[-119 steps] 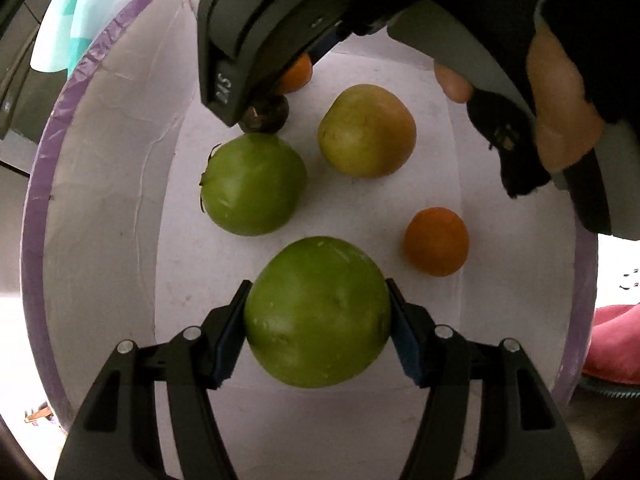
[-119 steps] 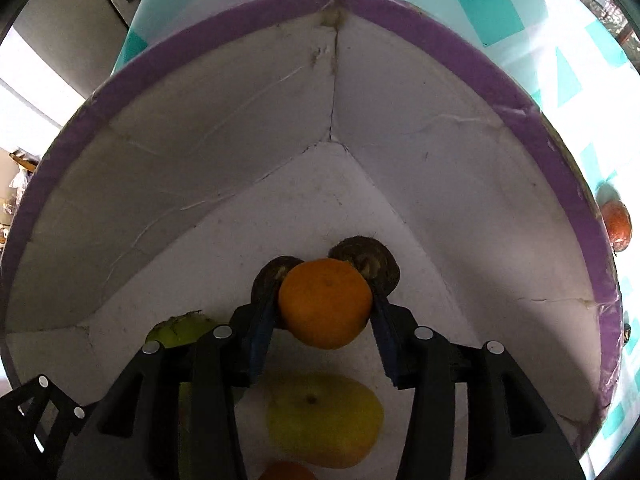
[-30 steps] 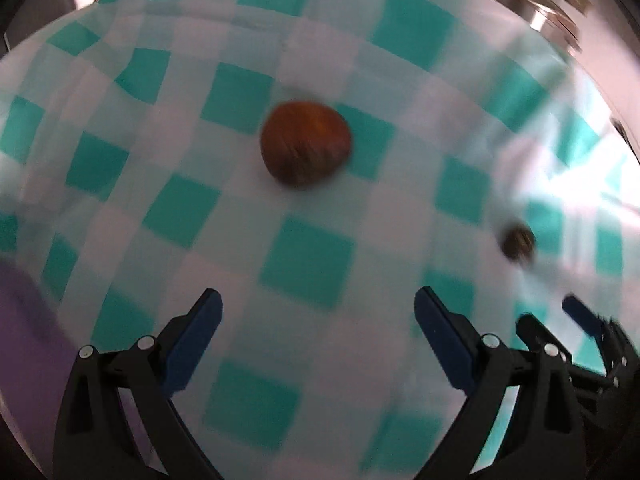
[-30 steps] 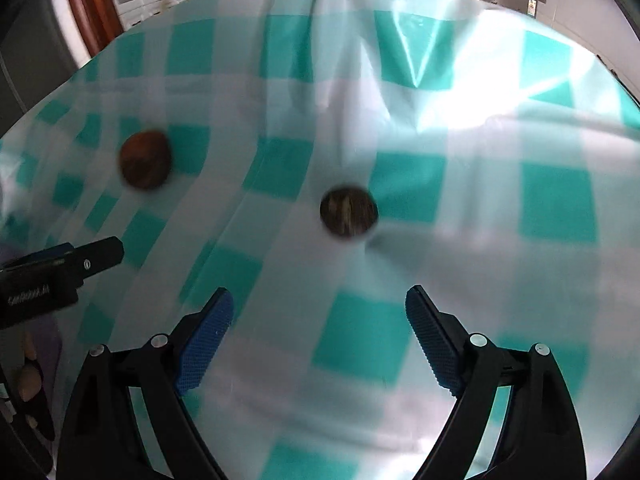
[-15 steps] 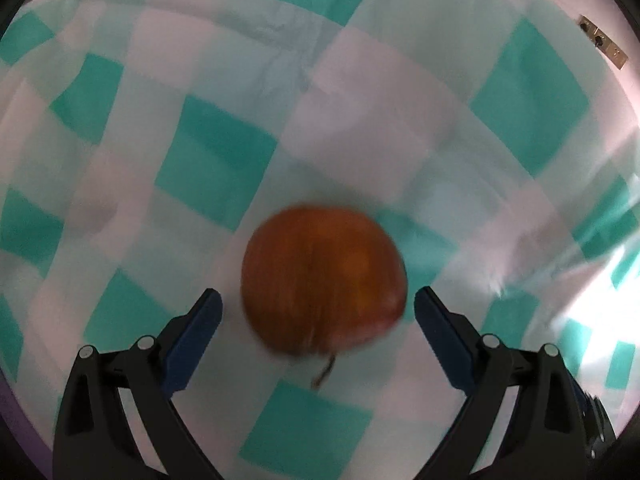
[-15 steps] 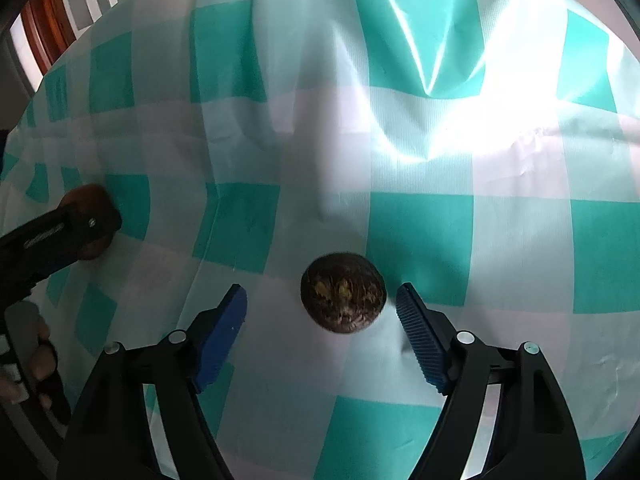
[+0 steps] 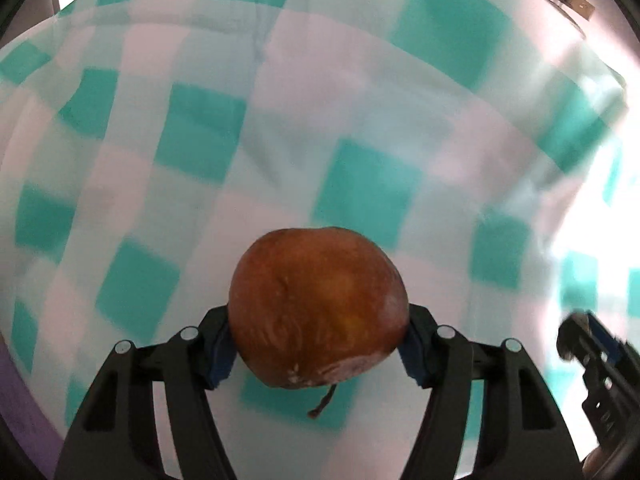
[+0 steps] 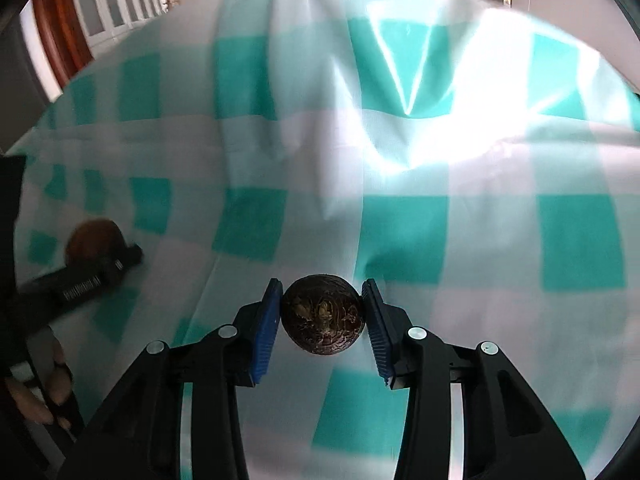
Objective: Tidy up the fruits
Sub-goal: 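Carry the brown nut and red-brown apple into the box with both tools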
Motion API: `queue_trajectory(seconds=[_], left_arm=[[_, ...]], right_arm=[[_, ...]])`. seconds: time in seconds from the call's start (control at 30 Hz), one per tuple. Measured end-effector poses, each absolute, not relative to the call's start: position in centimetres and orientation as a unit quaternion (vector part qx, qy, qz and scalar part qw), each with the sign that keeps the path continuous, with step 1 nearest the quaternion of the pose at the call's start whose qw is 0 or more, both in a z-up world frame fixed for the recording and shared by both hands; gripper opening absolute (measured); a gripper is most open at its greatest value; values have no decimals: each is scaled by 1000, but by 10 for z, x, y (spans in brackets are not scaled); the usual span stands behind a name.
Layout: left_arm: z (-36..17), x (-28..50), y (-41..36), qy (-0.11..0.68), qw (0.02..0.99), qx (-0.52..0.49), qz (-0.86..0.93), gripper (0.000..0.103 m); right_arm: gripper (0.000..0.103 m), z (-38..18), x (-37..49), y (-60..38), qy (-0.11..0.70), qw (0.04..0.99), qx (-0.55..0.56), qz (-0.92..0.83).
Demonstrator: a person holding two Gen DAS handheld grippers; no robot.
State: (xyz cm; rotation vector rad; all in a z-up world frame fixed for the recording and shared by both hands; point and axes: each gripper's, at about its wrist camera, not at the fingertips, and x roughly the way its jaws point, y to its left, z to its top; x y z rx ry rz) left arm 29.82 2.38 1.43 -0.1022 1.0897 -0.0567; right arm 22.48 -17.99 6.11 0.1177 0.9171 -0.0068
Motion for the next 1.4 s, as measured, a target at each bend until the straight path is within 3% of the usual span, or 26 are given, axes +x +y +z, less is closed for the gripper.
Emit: queue_trajectory(seconds=[0.4, 0.8, 1.07, 1.4], left_arm=[[67, 104, -7, 515, 855, 5, -64, 66], [157, -122, 13, 452, 891, 23, -38, 66], [186, -184, 49, 432, 902, 16, -17, 66], [182, -187, 134, 435, 900, 16, -11, 66]], right_arm=[[41, 96, 50, -183, 433, 898, 64, 52], [41, 175, -117, -181, 342, 932, 32, 112], [41, 202, -162, -135, 318, 935, 17, 155], [41, 203, -148, -47, 322, 931, 4, 174]])
